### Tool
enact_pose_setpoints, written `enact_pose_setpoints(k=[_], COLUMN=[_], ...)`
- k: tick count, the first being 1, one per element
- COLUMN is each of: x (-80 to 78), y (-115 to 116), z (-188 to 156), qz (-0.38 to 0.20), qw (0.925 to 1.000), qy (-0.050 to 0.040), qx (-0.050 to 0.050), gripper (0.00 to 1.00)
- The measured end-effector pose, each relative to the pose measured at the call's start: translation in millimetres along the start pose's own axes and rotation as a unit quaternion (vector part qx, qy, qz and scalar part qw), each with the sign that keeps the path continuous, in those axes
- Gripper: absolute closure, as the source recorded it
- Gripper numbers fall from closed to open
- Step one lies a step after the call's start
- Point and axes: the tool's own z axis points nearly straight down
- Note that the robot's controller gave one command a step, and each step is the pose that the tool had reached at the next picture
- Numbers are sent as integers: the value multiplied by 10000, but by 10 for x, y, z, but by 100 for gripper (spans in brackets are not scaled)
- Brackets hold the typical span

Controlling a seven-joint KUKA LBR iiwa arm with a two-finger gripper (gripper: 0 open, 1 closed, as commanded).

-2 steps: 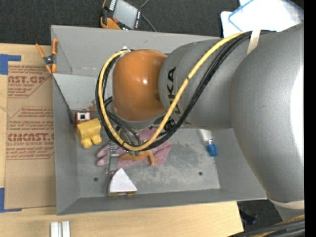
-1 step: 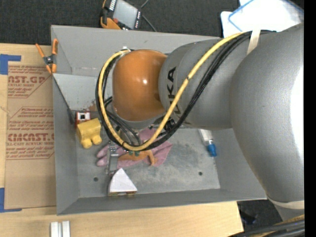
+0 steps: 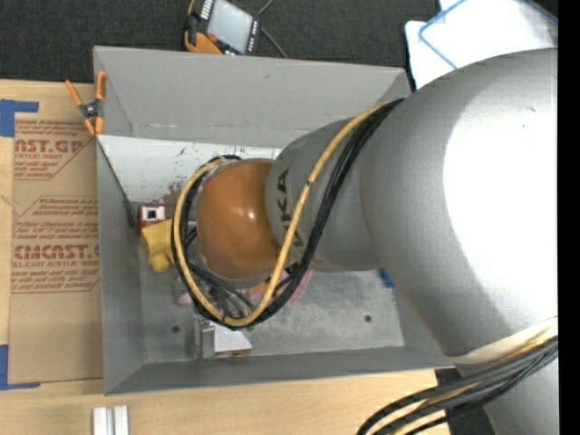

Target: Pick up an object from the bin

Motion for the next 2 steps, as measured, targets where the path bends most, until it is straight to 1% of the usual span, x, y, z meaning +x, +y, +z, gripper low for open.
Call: enact_pose_setpoints(k=[1,2], x=[-9,58], y=[-39,-193], z=[-80,120], qz=[-811,1306], qw=[9967,9914], qy=[-10,10], qx=[3,0], gripper=[0,0])
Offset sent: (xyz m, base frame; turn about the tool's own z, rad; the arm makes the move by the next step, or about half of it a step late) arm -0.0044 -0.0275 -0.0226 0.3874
